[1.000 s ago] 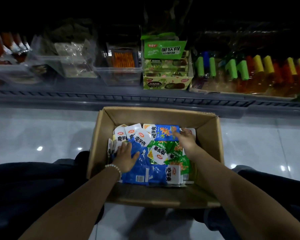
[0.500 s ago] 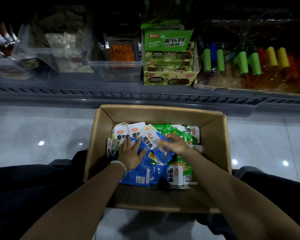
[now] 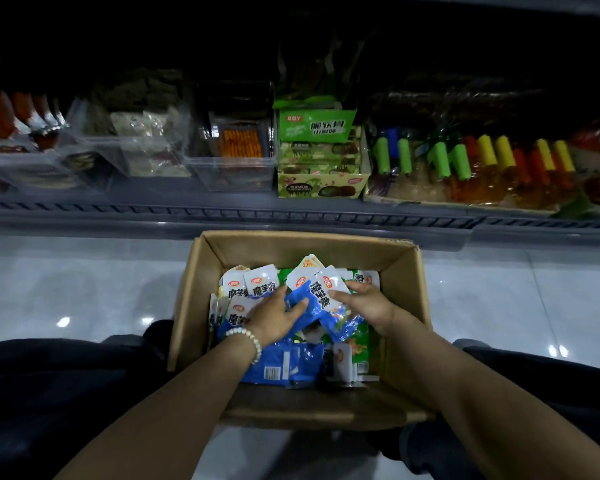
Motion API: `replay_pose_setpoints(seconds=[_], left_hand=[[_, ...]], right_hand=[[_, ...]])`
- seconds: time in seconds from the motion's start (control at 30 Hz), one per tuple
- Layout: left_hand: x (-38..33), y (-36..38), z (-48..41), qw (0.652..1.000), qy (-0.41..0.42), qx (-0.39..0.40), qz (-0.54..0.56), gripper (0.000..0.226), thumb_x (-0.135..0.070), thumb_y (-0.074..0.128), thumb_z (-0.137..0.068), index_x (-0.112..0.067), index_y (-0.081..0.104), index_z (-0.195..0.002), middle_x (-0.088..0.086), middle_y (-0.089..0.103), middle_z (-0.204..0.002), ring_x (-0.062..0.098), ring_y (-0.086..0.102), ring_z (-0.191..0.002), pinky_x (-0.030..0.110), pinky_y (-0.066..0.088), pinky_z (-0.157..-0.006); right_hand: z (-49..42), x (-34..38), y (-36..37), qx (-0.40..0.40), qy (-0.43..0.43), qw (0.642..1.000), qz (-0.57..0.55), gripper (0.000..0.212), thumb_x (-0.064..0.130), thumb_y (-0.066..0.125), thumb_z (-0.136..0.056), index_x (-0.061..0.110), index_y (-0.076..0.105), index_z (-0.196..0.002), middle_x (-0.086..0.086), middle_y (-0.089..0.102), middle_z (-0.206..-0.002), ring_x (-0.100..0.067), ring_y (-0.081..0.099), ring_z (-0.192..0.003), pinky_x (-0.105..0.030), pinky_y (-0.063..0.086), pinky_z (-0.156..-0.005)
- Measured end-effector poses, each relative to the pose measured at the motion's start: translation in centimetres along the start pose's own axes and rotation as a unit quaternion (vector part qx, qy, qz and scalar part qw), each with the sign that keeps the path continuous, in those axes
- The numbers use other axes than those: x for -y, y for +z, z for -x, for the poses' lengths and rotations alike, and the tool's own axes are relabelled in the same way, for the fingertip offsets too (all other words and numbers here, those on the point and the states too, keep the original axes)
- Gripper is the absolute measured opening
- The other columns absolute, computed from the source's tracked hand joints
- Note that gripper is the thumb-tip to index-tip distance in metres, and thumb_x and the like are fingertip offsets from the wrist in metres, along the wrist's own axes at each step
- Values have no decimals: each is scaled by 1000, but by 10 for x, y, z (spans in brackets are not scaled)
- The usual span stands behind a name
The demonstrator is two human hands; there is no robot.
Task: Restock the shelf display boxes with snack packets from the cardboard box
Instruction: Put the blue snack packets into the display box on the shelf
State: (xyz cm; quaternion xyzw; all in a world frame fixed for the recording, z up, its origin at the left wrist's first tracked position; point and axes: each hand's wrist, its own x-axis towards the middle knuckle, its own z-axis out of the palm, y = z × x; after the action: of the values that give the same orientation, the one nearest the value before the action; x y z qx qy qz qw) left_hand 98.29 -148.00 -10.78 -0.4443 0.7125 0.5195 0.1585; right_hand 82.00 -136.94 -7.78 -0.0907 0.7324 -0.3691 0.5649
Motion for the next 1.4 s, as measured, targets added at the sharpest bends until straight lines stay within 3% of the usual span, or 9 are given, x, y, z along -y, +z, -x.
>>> replay_pose_setpoints(seconds=[0.1, 0.2, 0.33, 0.47, 0.57, 0.8, 1.03, 1.23, 1.4], left_hand=[[-25, -14, 12, 996, 12, 8, 82, 58, -57, 55, -87, -7, 55, -117, 16, 62, -117, 27, 61, -101, 38, 46, -92], [-53, -36, 34, 981, 30, 37, 191, 26, -36, 62, -90, -14, 65, -105, 4, 68, -115, 17, 62, -106, 36, 45, -103], [-104, -70, 75, 936, 60, 75, 338, 21, -21, 58, -93, -8, 63, -109, 5, 72, -100, 16, 70, -81, 32, 58, -78], [-151, -96, 113, 920, 118, 22, 373, 19, -21, 59, -93, -9, 62, -108, 6, 73, -92, 18, 71, -72, 34, 60, -69], [-175, -106, 138, 897, 151, -37, 415, 14, -21, 57, -94, -14, 56, -106, 5, 70, -92, 13, 70, -63, 26, 57, -52], [-189, -115, 180, 859, 175, -10, 480, 18, -24, 58, -93, -14, 64, -107, 2, 74, -92, 15, 72, -72, 29, 59, -61], [-195, -125, 194, 833, 206, -19, 514, 21, -24, 54, -95, -15, 63, -111, 7, 73, -106, 21, 71, -93, 41, 58, -77], [-196, -128, 192, 819, 195, 11, 540, 27, -30, 51, -95, -12, 64, -110, 10, 73, -103, 23, 72, -87, 37, 60, -67], [-198, -138, 189, 822, 202, 1, 532, 32, -34, 45, -98, -12, 63, -112, 9, 73, -103, 22, 71, -91, 39, 59, -76]], right_hand=[[24, 24, -12, 34, -3, 999, -11, 19, 23, 65, -89, 15, 67, -106, 2, 72, -85, -11, 64, -66, -25, 51, -61], [50, 53, -17, 47, -28, 997, -49, 14, 22, 60, -91, 11, 68, -96, -7, 73, -84, -19, 65, -67, -35, 54, -74], [86, 101, -15, -20, -96, 992, -80, 26, 31, 57, -93, 8, 69, -92, -7, 74, -81, -19, 68, -67, -36, 54, -77], [129, 145, -9, -65, -179, 979, -74, 38, 40, 54, -94, 7, 67, -109, -10, 71, -104, -26, 68, -95, -41, 54, -85], [164, 161, -1, -63, -243, 965, -80, 36, 30, 68, -86, 9, 59, -113, -8, 69, -109, -20, 68, -94, -30, 57, -65], [201, 171, 20, -66, -261, 951, -152, 16, 19, 69, -85, 9, 59, -91, -6, 72, -87, -9, 69, -64, -20, 51, -51], [207, 179, 30, -74, -288, 934, -198, 18, 21, 64, -89, 8, 69, -100, -6, 75, -95, -17, 72, -80, -21, 55, -59], [205, 183, 35, -106, -293, 920, -238, 17, 17, 70, -83, 5, 69, -95, -8, 75, -92, -18, 72, -77, -25, 56, -58], [203, 191, 27, -98, -281, 924, -240, 13, 19, 57, -94, 14, 68, -97, -5, 74, -97, -15, 71, -77, -26, 57, -61]])
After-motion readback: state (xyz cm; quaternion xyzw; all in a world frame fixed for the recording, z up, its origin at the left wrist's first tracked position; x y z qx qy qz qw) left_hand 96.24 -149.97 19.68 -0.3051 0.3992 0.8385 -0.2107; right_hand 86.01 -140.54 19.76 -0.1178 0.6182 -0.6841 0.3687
